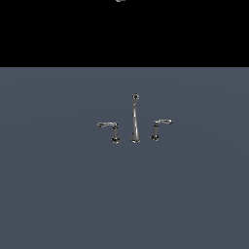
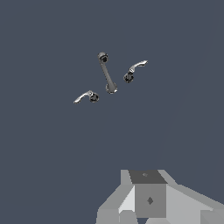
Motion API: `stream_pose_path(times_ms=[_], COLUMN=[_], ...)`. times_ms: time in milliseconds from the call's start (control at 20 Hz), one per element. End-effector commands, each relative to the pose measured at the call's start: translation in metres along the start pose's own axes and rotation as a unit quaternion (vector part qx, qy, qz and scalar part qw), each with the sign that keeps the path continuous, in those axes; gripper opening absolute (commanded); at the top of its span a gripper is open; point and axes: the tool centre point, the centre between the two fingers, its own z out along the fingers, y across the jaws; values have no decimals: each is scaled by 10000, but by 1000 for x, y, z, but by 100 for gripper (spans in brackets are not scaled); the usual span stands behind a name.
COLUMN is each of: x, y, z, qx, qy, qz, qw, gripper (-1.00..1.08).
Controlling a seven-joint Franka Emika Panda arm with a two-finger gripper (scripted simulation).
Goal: Turn on the faucet by rotating a designated handle.
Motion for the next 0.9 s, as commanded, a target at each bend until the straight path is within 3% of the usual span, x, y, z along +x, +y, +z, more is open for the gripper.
stream_pose_path(times_ms=[0,450,850], x=[15,67,112], y=[-5,-14,-12], z=[19,83,139], qx=[-7,-44,-85], qy=[-15,-74,-122], qz=[302,1306,2176], qw=[9995,9914,9759], gripper=[-100,-100,-100])
